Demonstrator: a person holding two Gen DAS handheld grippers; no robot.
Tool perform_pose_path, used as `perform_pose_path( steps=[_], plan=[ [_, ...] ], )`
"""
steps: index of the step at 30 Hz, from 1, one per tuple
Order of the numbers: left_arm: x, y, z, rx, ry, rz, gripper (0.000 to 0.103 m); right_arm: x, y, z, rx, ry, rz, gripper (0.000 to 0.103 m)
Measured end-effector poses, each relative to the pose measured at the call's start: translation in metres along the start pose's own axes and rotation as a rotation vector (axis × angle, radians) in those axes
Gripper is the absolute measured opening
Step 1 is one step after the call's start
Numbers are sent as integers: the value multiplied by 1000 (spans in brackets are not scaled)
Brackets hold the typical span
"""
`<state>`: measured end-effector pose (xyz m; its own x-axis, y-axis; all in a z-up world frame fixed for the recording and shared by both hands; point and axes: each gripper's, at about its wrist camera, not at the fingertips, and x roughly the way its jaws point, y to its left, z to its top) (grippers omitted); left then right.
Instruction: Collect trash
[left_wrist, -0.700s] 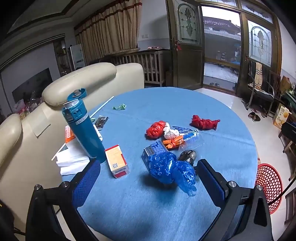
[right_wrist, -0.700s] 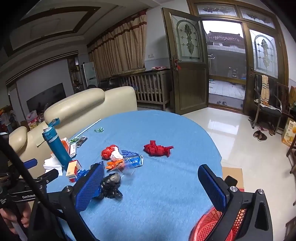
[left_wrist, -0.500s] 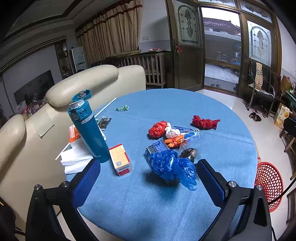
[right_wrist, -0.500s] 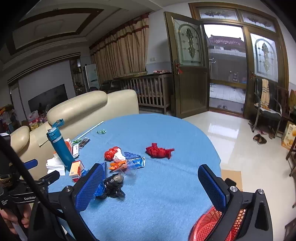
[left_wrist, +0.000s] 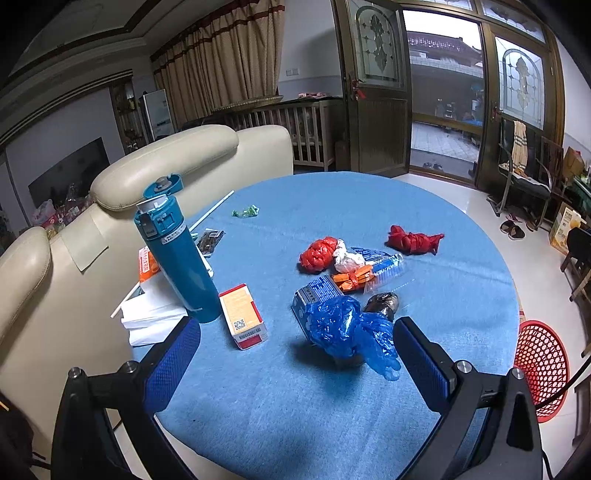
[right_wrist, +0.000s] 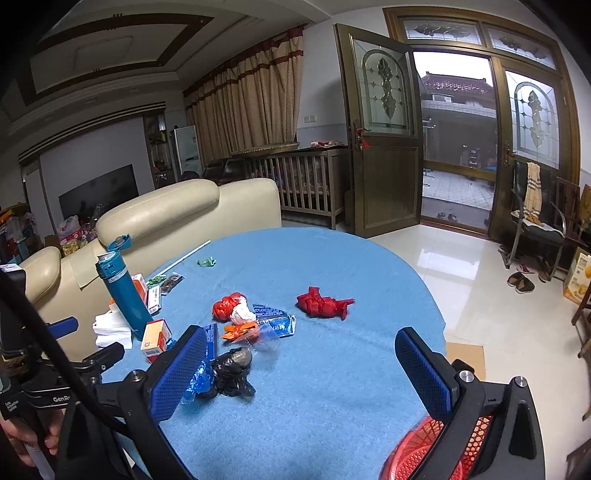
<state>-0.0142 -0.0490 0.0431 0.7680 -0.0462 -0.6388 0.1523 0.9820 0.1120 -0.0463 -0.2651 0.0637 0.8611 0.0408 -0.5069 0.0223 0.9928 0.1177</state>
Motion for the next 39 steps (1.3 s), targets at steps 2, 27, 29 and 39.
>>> perform_pose_path(
  steps=[2, 27, 29, 39],
  plan=[
    [2, -2, 0, 3, 4, 1, 103, 3, -1, 1, 0, 2, -2, 103],
    [3, -13, 2, 35, 14, 2, 103, 8, -8, -3, 7, 29, -12, 103],
    [6, -14, 2, 35, 18, 2, 103, 11, -9, -3, 9, 38, -15, 103],
    [29, -19, 7, 54, 54, -4, 103, 44, -20, 2, 2, 59, -28, 103]
  ],
)
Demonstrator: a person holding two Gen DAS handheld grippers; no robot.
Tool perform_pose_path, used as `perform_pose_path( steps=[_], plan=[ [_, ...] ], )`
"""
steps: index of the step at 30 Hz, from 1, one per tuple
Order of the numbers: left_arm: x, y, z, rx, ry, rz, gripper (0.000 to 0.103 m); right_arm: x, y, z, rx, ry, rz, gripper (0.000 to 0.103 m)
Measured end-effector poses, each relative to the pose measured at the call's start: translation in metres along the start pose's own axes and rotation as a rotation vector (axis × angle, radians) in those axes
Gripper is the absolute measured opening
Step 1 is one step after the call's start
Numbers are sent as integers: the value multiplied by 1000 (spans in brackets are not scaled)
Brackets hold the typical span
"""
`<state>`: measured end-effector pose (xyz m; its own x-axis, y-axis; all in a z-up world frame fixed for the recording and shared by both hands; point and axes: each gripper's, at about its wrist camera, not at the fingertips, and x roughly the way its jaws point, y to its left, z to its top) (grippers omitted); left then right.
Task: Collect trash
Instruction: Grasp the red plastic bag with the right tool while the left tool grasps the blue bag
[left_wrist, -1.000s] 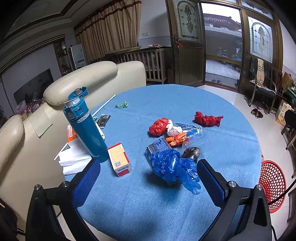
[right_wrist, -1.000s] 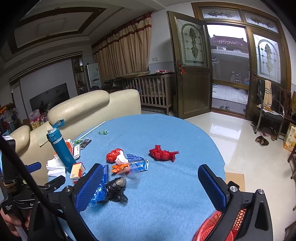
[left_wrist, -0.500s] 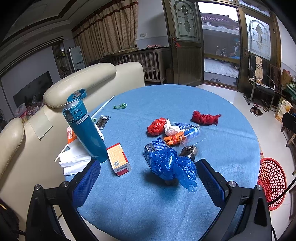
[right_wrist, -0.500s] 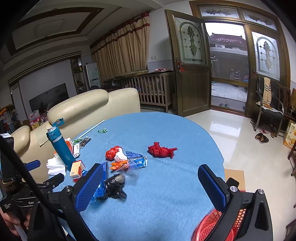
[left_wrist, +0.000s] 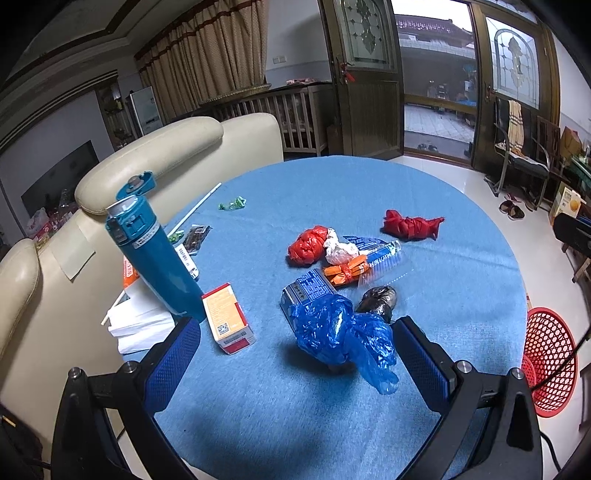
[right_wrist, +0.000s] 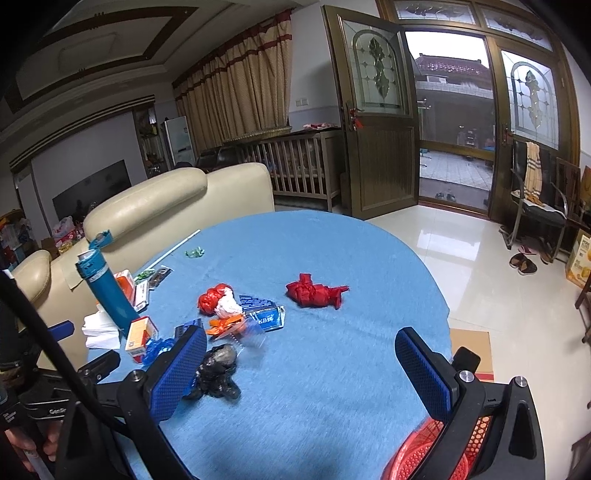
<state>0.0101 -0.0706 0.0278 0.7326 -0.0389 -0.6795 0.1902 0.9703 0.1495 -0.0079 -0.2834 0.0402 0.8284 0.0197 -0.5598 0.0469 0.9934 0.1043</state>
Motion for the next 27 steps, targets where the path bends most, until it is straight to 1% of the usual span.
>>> perform_pose_path(
  steps=[4, 7, 10, 12, 16, 19, 20, 24, 25, 26, 27],
  plan=[
    [14, 0, 5, -1, 23, -13, 103, 28, -7, 7, 3, 36, 14, 103],
    [28, 1, 9, -16, 60, -57, 103, 58, -13, 14, -15, 72, 27, 103],
    [44, 0, 12, -35, 112, -132, 103, 104, -22, 22, -35, 122, 50, 103],
    [59, -3, 13, -51, 147, -170, 103, 133, -31, 27, -58, 137, 43, 103],
    [84, -7, 13, -78, 203, -207, 103, 200, -45, 39, -81, 220, 21, 103],
    [101, -8, 10, -105, 251, -237, 103, 244, -50, 49, -96, 270, 35, 103],
    [105, -7, 9, -112, 264, -241, 103, 261, -50, 53, -102, 292, 44, 103],
    [119, -3, 2, -141, 311, -256, 103, 300, -40, 52, -112, 351, 117, 102],
    [121, -2, 0, -145, 320, -263, 103, 309, -37, 50, -125, 369, 123, 100],
    [122, -1, -2, -150, 327, -272, 103, 319, -32, 47, -147, 398, 121, 91],
    [124, -1, -3, -152, 330, -278, 98, 325, -29, 44, -165, 420, 108, 74]
  ],
)
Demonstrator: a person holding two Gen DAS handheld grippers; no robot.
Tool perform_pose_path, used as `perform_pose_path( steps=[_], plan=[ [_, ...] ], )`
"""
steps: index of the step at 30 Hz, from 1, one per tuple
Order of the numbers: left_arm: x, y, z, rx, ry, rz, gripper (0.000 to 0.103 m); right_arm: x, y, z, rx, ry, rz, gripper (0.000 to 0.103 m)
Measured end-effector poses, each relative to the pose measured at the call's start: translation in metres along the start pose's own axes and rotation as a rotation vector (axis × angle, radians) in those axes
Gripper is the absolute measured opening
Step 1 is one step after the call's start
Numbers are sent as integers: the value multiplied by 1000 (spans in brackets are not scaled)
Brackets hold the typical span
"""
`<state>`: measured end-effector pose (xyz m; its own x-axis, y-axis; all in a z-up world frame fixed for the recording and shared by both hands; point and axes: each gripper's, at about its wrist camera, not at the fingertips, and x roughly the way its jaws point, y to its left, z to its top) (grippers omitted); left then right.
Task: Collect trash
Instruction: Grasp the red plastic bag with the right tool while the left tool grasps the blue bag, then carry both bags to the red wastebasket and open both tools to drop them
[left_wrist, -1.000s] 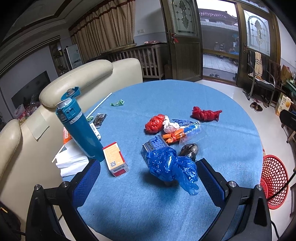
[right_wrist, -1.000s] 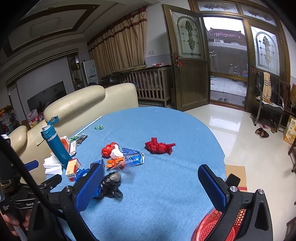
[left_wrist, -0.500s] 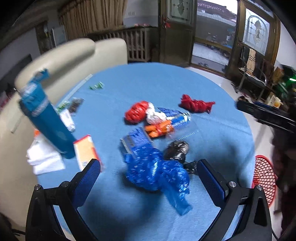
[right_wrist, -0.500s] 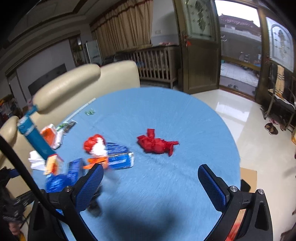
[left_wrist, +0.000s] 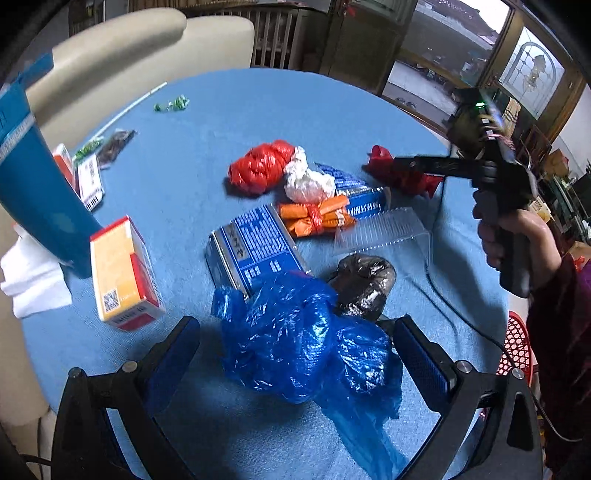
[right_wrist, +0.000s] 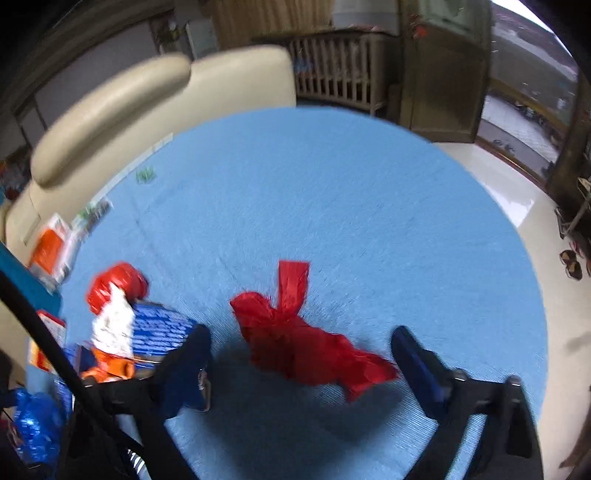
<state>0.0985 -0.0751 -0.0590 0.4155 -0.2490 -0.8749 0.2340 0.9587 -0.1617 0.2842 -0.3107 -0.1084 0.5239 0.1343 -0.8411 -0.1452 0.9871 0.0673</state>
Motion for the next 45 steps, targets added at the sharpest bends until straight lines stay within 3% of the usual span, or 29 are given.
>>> perform_pose_path(
  steps=[1, 2, 8, 13, 24, 28, 33, 40, 45],
  plan=[
    [1, 1, -1, 2, 6, -9, 94, 8, 2, -1, -11, 35, -11, 63],
    [3, 1, -2, 5, 14, -19, 85, 14, 4, -3, -15, 63, -16, 61],
    [0, 2, -10, 28, 5, -44, 70, -4, 6, -20, 29, 15, -2, 55],
    [-12, 8, -19, 28, -20, -43, 56, -45, 6, -53, 101, -32, 61, 55],
    [-73, -21, -36, 114, -176, -32, 53, -164, -6, -144, 272, -164, 260, 55],
    [-97, -57, -41, 214, -220, -78, 53, -204, -16, -183, 325, -211, 295, 55],
    [-99, -116, -46, 354, -190, -178, 53, -238, -43, -251, 421, -240, 273, 55],
    [-64, -226, -55, 557, -98, -304, 53, -254, -112, -341, 651, -218, 206, 56],
    [-23, -289, -61, 629, 2, -358, 55, -254, -166, -387, 798, -196, 197, 58]
  ],
)
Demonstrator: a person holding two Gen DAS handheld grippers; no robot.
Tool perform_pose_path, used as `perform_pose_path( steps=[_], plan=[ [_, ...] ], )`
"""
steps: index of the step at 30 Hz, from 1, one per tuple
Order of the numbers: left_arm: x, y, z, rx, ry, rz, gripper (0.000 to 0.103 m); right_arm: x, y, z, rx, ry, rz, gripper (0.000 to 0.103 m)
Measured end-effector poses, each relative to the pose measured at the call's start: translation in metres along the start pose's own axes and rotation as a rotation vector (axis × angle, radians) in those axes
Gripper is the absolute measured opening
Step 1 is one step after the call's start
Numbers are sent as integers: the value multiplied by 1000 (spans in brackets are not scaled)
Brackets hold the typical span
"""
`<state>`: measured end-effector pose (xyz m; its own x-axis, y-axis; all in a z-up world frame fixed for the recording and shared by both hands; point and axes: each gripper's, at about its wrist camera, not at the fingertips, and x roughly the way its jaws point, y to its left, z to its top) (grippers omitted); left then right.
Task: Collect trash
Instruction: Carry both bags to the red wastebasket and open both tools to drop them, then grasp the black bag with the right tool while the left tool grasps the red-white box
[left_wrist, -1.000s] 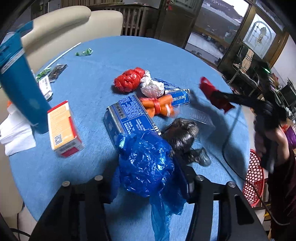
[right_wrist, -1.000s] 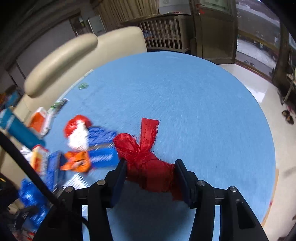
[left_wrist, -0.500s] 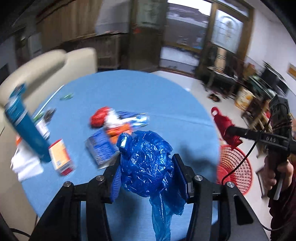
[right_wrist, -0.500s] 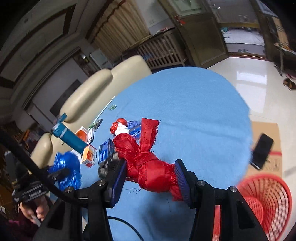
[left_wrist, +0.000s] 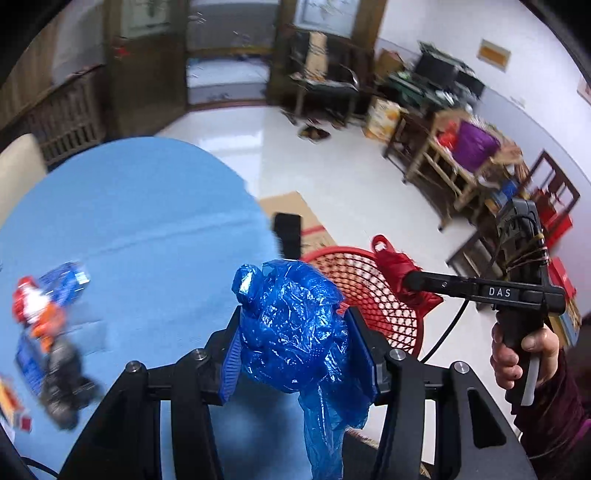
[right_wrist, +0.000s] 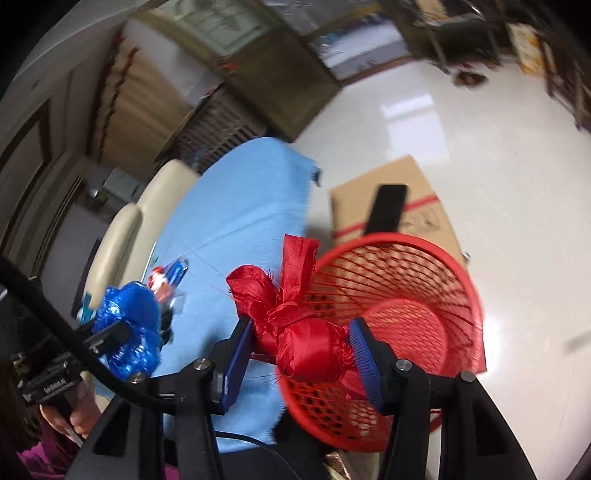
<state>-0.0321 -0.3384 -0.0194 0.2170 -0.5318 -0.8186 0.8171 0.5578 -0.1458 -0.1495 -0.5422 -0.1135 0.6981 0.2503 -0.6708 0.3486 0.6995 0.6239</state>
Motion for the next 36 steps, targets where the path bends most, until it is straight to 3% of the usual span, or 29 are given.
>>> perform_pose_path(
  steps=[4, 9, 13, 17, 24, 30, 36],
  plan=[
    [36, -21, 11, 25, 53, -29, 57, 4, -39, 2, 117, 8, 26, 58],
    [57, -31, 16, 32, 81, -60, 66, 10, -57, 0, 181, 27, 48, 63],
    [59, -32, 16, 26, 81, -60, 68, 8, -64, 0, 213, 21, 72, 74],
    [55, -26, 12, 7, 73, -58, 68, 7, -58, 0, 198, 2, 71, 76],
    [12, 1, -15, -16, 32, 26, 69, 14, -22, 2, 114, 5, 80, 75],
    [-47, 54, -61, -129, -41, 121, 71, 38, 32, 1, 20, 61, 112, 75],
    [-105, 132, -125, -332, -107, 281, 71, 81, 109, -6, -106, 149, 162, 75]
  ],
)
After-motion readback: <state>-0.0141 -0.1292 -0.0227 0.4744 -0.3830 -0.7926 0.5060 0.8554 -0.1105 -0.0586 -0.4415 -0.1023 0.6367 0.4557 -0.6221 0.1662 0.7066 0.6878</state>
